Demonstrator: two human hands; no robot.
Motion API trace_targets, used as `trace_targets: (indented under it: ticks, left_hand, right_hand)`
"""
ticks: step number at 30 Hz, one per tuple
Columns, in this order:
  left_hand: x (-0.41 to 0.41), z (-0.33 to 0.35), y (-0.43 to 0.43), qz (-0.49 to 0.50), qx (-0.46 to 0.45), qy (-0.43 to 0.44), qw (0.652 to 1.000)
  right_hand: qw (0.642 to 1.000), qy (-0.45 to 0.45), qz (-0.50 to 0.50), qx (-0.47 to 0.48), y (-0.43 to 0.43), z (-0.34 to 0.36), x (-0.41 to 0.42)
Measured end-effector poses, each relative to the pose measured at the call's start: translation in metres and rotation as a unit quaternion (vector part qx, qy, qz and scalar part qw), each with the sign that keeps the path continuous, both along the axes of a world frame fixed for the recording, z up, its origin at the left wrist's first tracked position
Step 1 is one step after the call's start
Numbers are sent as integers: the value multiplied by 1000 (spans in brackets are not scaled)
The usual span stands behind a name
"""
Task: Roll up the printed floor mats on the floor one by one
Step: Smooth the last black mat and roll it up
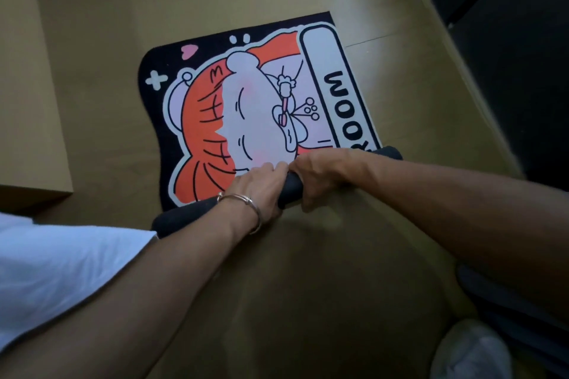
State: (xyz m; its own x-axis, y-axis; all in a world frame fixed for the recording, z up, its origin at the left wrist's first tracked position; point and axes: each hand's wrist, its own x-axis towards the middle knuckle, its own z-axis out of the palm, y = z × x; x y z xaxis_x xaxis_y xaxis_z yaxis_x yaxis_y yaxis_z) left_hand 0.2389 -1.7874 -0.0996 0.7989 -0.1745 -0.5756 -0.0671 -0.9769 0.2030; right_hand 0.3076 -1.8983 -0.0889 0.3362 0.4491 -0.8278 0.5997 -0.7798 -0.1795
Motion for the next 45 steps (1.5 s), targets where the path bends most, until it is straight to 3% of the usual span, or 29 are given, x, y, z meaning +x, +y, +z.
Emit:
trace_targets:
  ticks: [6, 9, 12, 18, 23, 27, 29, 33, 35, 37, 40, 42, 45]
  left_hand:
    - [17, 10, -2, 5, 2, 132, 991]
    - [11, 11, 0, 34, -42, 81, 995]
    - [1, 5, 0, 3, -13, 0, 1000]
    - [11, 6, 10, 47, -11, 101, 994]
    - [-3, 4, -2, -9, 21, -16, 1000]
    - [3, 8, 0, 6, 11, 126, 992]
    - [2, 11, -4, 12, 5, 162, 987]
    - [-16, 3, -15, 10, 31, 2, 999]
    - [-18, 1, -16, -3, 56, -41, 998]
    - [-11, 2, -11, -5, 54, 6, 999]
    - [0, 10, -2, 7, 10, 149, 989]
    - [-3, 10, 1, 21, -15, 154, 988]
    - [-14, 5, -1, 38, -40, 57, 997]
  right_hand:
    - [989, -123, 45, 69, -11, -2, -14]
    - [997, -71, 12, 40, -12, 1, -12]
    - [1000, 12, -22, 5, -6, 0, 0]
    - [984, -138, 54, 94, -8, 1, -18]
    - [998, -32, -15, 47, -11, 6, -14]
    - [985, -135, 40, 96, -18, 1, -28]
    - [988, -127, 47, 78, -19, -1, -34]
    - [997, -54, 50, 1, -11, 4, -23]
    - [998, -60, 22, 22, -12, 2, -23]
    - [991, -103, -15, 81, -19, -2, -31]
    - [981, -152, 0, 122, -23, -6, -43]
    - [990, -104, -9, 93, -19, 0, -40]
    - [999, 3, -31, 37, -12, 9, -27]
